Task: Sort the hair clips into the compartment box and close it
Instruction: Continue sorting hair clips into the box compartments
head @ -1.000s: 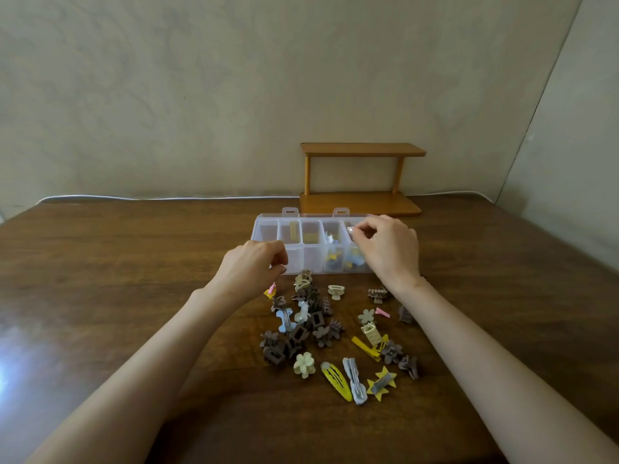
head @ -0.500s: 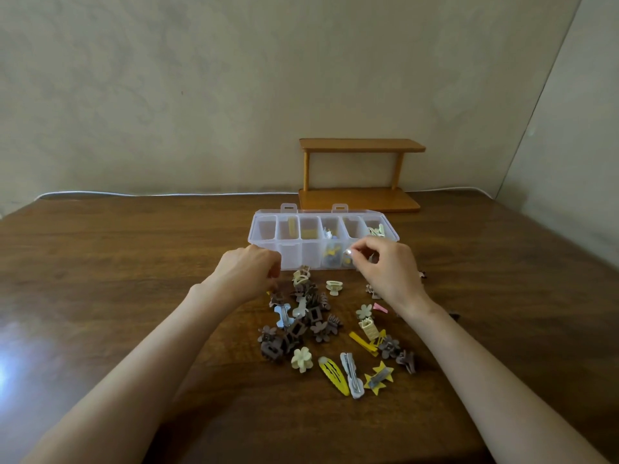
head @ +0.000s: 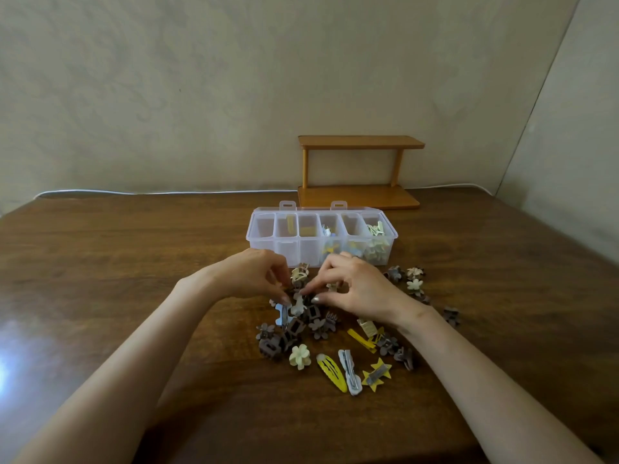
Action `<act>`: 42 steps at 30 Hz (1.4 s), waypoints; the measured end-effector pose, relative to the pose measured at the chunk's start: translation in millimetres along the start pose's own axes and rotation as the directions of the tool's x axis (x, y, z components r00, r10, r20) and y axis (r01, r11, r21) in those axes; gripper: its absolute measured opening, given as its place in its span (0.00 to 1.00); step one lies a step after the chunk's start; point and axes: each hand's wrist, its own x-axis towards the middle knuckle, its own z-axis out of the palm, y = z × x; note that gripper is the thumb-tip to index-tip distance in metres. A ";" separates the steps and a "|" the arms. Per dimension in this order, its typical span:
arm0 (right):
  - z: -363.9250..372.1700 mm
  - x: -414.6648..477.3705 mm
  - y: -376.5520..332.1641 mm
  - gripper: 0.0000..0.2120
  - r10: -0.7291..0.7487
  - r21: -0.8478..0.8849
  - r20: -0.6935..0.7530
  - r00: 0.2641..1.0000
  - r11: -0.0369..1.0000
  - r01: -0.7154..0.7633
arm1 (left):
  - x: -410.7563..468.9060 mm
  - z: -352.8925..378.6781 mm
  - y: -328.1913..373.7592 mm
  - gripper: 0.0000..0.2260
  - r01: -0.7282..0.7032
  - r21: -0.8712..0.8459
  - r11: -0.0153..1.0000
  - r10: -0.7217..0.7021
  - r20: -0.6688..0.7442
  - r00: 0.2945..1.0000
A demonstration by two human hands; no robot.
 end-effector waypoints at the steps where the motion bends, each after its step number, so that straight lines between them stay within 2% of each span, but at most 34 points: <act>1: -0.3 -0.1 0.2 0.08 0.011 0.003 -0.016 1.000 1.000 -0.011 | 0.0 0.5 -0.3 0.12 -0.001 0.006 1.000 0.001 0.013 1.000; 7: -5.3 -0.9 10.2 0.06 0.081 -0.052 -0.122 0.989 0.995 -0.088 | 3.9 3.2 -0.1 0.11 0.013 0.075 0.997 -0.007 -0.082 0.997; 10: -5.0 -0.8 11.7 0.07 0.068 -0.053 -0.149 0.986 0.996 -0.077 | 0.6 -1.3 1.6 0.10 -0.004 0.099 0.995 0.015 -0.110 0.994; 12: -3.5 0.4 9.4 0.07 0.037 -0.029 -0.164 0.986 0.999 -0.043 | -3.5 -5.0 4.3 0.11 -0.025 0.094 0.995 0.031 -0.073 0.997; 17: -1.2 1.5 8.1 0.06 0.025 -0.015 -0.167 0.986 0.999 -0.028 | -7.5 -1.8 11.1 0.19 -0.032 0.180 0.983 0.009 0.127 0.992; 19: -2.4 0.9 10.1 0.05 0.044 -0.010 -0.171 0.984 0.999 -0.046 | -7.2 -1.3 12.1 0.18 -0.036 0.184 0.982 0.009 0.144 0.990; 22: -3.2 0.0 9.5 0.06 0.046 0.006 -0.161 0.986 0.999 -0.046 | -6.3 -1.1 12.5 0.12 -0.060 0.165 0.984 0.035 0.151 0.988; 28: 4.0 5.5 -4.0 0.15 -0.113 -0.091 -0.027 0.993 0.990 0.110 | -4.3 -5.2 3.8 0.03 -0.073 0.101 0.992 0.071 0.021 0.997; 32: 6.2 6.4 -10.0 0.15 -0.114 -0.207 0.068 0.991 0.970 0.126 | -2.8 -8.7 -0.7 0.01 -0.050 0.091 0.995 0.056 -0.070 0.996; 36: 4.4 4.0 -7.1 0.10 -0.076 -0.298 0.038 0.996 0.951 0.084 | -2.8 -9.2 -0.5 0.02 -0.032 0.063 0.998 0.038 -0.097 0.995; 42: -1.1 3.4 4.3 0.06 -0.033 -0.274 0.001 0.999 0.961 0.032 | -5.2 -9.2 6.1 0.04 -0.005 -0.059 0.998 -0.004 -0.150 0.989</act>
